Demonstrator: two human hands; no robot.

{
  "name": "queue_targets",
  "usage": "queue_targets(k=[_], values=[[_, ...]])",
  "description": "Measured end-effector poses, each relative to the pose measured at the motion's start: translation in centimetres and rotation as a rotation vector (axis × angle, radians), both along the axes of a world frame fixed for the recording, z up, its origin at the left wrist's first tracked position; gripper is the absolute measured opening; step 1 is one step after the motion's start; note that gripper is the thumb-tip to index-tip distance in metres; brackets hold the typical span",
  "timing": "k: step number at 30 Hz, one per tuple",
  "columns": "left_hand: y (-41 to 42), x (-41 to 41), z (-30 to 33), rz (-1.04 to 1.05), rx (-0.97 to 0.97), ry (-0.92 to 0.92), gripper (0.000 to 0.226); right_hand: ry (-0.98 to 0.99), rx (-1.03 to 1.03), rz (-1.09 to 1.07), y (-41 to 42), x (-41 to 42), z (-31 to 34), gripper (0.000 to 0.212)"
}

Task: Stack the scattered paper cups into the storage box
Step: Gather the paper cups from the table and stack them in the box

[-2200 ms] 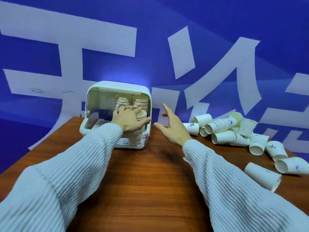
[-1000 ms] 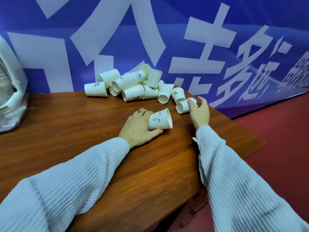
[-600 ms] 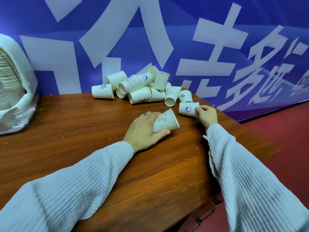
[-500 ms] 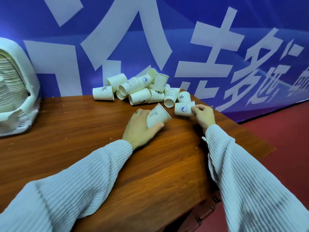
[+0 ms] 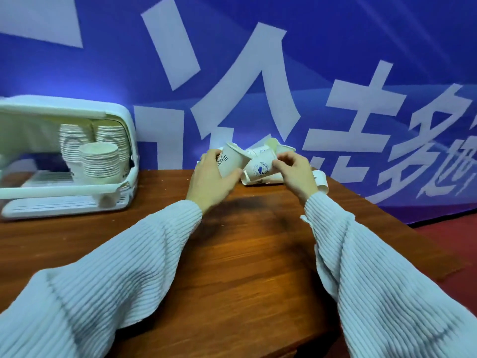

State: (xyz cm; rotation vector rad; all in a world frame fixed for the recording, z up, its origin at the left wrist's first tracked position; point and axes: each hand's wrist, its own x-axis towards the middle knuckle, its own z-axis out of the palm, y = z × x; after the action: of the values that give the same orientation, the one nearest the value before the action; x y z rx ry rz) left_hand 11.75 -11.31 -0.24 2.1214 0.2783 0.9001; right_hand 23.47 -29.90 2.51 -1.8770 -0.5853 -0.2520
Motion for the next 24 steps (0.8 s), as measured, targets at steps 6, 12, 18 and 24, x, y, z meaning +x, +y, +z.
queue_targets(k=[6, 12, 18, 24], values=[[8.3, -5.6, 2.3, 0.181, -0.01, -0.065, 0.072, -0.04, -0.026, 0.166, 10.0, -3.5, 1.8, 0.005], [15.2, -12.1, 3.6, 0.344, -0.055, -0.157, 0.093, -0.181, -0.067, 0.287, 20.0, -7.7, 3.1, 0.012], [20.2, -15.8, 4.0, 0.496, -0.054, -0.249, 0.079, -0.404, -0.152, 0.407, 27.0, -11.6, 4.5, 0.009], [23.0, -16.9, 3.4, 0.557, -0.095, -0.245, 0.082, -0.534, -0.672, 0.546, 30.9, -12.2, 4.3, 0.035]])
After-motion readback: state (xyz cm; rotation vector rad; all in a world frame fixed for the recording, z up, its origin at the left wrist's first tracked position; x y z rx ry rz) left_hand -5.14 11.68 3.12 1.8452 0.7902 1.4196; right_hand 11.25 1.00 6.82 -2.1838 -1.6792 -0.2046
